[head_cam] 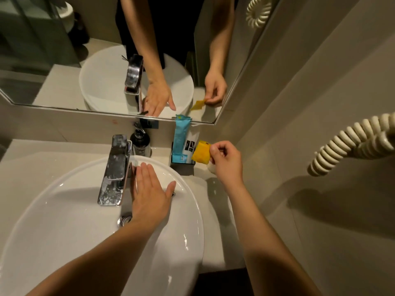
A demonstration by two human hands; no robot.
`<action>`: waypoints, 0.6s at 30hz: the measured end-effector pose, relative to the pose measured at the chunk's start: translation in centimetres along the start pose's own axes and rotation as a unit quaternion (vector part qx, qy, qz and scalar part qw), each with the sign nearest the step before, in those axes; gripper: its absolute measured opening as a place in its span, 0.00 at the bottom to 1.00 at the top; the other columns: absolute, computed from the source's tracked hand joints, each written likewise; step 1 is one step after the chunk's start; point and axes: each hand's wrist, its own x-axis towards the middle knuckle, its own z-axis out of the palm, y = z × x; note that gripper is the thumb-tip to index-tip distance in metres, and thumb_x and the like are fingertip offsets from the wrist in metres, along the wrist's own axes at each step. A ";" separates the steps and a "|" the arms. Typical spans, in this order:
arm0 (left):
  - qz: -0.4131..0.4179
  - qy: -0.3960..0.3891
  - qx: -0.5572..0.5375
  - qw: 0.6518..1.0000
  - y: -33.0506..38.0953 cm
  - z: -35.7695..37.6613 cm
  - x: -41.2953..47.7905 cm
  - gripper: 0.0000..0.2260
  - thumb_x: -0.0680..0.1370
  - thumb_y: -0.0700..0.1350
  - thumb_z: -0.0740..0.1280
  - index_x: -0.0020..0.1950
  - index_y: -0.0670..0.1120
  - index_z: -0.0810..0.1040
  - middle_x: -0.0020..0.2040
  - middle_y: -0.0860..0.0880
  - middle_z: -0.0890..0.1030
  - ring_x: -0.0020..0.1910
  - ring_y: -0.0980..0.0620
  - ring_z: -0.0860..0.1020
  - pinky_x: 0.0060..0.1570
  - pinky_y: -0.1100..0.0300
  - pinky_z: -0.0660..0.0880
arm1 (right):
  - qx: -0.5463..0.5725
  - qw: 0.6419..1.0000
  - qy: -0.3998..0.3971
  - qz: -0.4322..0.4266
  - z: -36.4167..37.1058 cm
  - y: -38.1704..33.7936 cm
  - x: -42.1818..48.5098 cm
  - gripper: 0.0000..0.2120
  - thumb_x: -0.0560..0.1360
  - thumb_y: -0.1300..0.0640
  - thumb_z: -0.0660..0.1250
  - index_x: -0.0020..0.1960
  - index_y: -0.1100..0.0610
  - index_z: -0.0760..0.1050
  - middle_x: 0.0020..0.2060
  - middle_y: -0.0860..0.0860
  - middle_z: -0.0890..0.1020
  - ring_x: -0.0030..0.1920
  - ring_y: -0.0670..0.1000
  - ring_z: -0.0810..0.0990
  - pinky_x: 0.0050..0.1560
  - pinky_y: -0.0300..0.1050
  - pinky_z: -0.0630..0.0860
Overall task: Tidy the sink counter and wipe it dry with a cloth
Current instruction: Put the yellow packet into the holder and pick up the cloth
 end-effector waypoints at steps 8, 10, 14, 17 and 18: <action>-0.010 -0.007 -0.007 1.000 0.2 -0.3 -0.2 0.40 0.82 0.68 0.46 0.81 0.43 0.34 0.83 0.44 0.35 0.81 0.48 0.35 0.79 0.49 0.40 | -0.067 0.994 -0.086 0.000 4.8 1.8 2.6 0.06 0.80 0.58 0.67 0.44 0.56 0.77 0.36 0.48 0.77 0.37 0.44 0.73 0.37 0.32 0.70; -0.010 -0.007 -0.010 1.000 0.2 -0.2 -0.2 0.40 0.82 0.68 0.45 0.81 0.43 0.33 0.83 0.45 0.35 0.81 0.48 0.34 0.79 0.49 0.41 | -0.110 0.989 -0.096 0.004 5.3 3.1 2.8 0.05 0.79 0.58 0.68 0.45 0.56 0.79 0.42 0.51 0.78 0.41 0.46 0.74 0.42 0.37 0.69; -0.009 -0.004 -0.014 1.000 0.2 -0.1 -0.1 0.41 0.82 0.68 0.46 0.82 0.43 0.34 0.83 0.44 0.36 0.81 0.48 0.35 0.79 0.49 0.41 | -0.164 0.982 -0.085 0.032 5.7 4.2 2.8 0.05 0.78 0.55 0.70 0.48 0.57 0.82 0.51 0.54 0.74 0.50 0.49 0.74 0.46 0.36 0.66; -0.009 -0.005 -0.008 1.000 0.2 0.0 -0.1 0.41 0.81 0.68 0.46 0.82 0.43 0.34 0.83 0.44 0.36 0.81 0.47 0.35 0.78 0.49 0.40 | -0.168 0.981 -0.085 0.038 5.8 4.3 3.0 0.06 0.78 0.53 0.71 0.48 0.56 0.82 0.52 0.54 0.74 0.51 0.49 0.73 0.43 0.29 0.66; -0.010 -0.006 -0.005 1.000 0.2 0.0 0.0 0.41 0.81 0.68 0.46 0.82 0.43 0.34 0.83 0.44 0.36 0.81 0.47 0.35 0.78 0.50 0.40 | -0.175 0.980 -0.085 0.035 5.9 4.2 3.1 0.07 0.78 0.53 0.71 0.47 0.56 0.83 0.51 0.54 0.74 0.50 0.49 0.73 0.43 0.30 0.66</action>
